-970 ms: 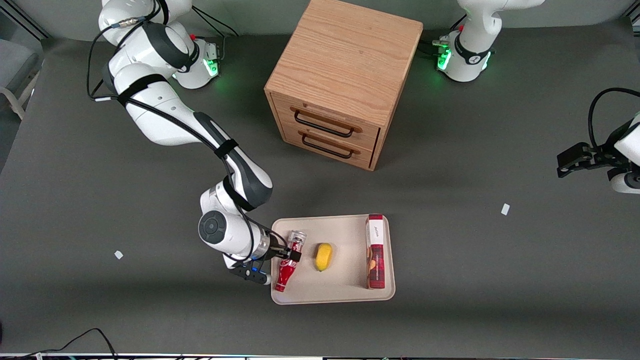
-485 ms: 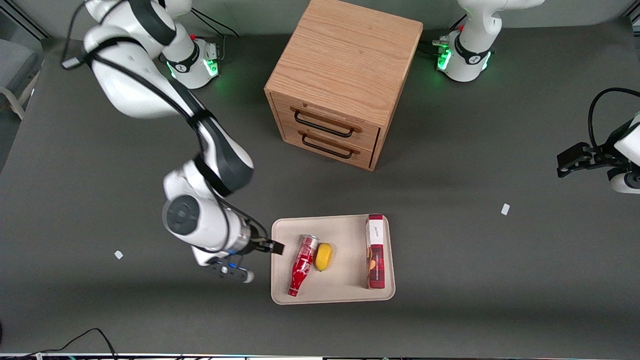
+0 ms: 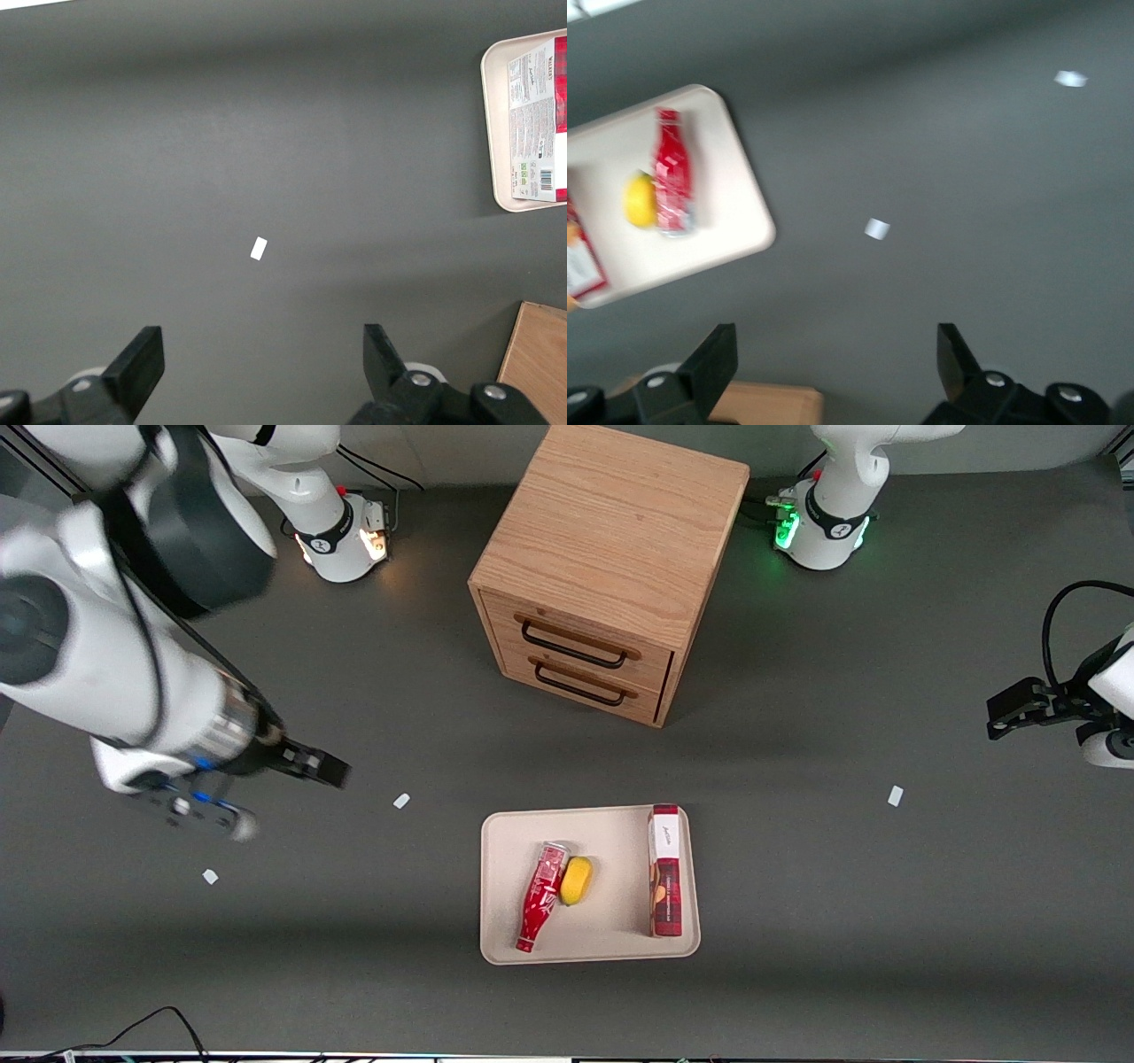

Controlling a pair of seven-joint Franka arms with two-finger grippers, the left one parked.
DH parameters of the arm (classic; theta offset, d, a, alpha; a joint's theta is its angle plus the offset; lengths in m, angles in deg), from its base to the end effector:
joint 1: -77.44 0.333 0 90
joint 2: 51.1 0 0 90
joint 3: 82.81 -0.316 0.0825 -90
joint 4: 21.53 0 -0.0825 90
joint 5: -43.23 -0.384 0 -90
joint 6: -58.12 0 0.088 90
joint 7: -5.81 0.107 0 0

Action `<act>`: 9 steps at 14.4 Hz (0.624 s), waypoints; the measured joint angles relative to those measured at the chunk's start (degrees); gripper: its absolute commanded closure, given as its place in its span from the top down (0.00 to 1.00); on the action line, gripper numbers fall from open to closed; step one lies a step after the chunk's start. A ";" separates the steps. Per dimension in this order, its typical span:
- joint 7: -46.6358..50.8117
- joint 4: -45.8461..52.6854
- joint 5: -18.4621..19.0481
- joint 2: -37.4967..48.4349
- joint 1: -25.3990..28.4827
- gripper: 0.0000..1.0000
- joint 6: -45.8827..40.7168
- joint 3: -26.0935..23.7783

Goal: Place coke bottle on tray

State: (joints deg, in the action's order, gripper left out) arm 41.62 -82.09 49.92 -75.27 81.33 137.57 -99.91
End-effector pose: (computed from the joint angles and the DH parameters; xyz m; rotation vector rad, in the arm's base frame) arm 0.6306 0.1749 0.5984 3.0748 -0.4583 -0.1087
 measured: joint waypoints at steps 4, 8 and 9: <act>-9.90 -5.45 -7.28 11.96 -1.50 1.00 -7.44 10.43; -13.86 -28.06 -8.82 28.72 -2.49 1.00 -0.45 13.92; -13.86 -33.50 -8.83 32.24 -2.40 1.00 1.79 13.75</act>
State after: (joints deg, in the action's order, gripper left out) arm 27.76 -115.59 41.09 -43.03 78.94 139.36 -86.16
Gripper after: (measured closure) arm 0.000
